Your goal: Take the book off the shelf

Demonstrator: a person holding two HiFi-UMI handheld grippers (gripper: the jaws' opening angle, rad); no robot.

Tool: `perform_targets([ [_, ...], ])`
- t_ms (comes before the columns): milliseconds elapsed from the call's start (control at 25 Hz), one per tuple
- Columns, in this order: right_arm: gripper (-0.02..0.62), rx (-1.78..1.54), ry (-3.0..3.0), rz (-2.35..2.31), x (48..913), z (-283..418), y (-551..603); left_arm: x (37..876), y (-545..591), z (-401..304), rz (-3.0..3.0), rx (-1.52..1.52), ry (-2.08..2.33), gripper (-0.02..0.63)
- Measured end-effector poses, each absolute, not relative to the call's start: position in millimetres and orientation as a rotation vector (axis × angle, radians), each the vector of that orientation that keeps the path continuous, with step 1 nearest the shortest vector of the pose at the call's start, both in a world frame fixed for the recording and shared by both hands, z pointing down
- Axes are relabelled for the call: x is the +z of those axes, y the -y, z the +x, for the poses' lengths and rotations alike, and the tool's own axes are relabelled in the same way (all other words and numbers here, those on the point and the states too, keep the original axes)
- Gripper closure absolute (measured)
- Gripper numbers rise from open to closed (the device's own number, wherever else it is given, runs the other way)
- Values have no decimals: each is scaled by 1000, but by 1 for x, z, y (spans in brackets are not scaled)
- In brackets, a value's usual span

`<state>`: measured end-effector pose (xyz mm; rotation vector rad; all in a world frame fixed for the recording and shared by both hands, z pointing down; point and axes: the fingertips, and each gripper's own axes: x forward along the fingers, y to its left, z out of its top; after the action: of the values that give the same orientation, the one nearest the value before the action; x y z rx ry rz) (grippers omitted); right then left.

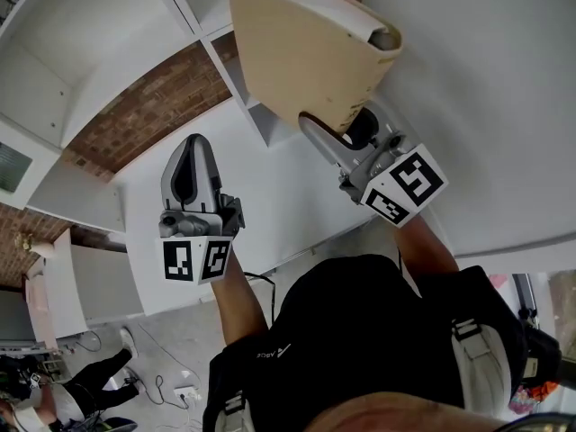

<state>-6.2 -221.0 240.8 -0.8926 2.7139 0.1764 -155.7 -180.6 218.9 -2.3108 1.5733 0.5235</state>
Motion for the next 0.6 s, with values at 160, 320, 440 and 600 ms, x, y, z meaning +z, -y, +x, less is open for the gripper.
perform_targets([
  [160,405,173,-2720,-887,245,-7,220,218,178,-151,-2313,513,-1564,607],
  [320,405,167,-2722,-888,248,-6,223,218,178,-152,-2307,508,-1573,607],
  [440,405,159,-2723,-888,249,-4,227,216,180,-151,-2304,502,-1575,607],
  [600,405,151,-2725,-884,251,-3,230,219,183,-150,-2305,496,-1580,607],
])
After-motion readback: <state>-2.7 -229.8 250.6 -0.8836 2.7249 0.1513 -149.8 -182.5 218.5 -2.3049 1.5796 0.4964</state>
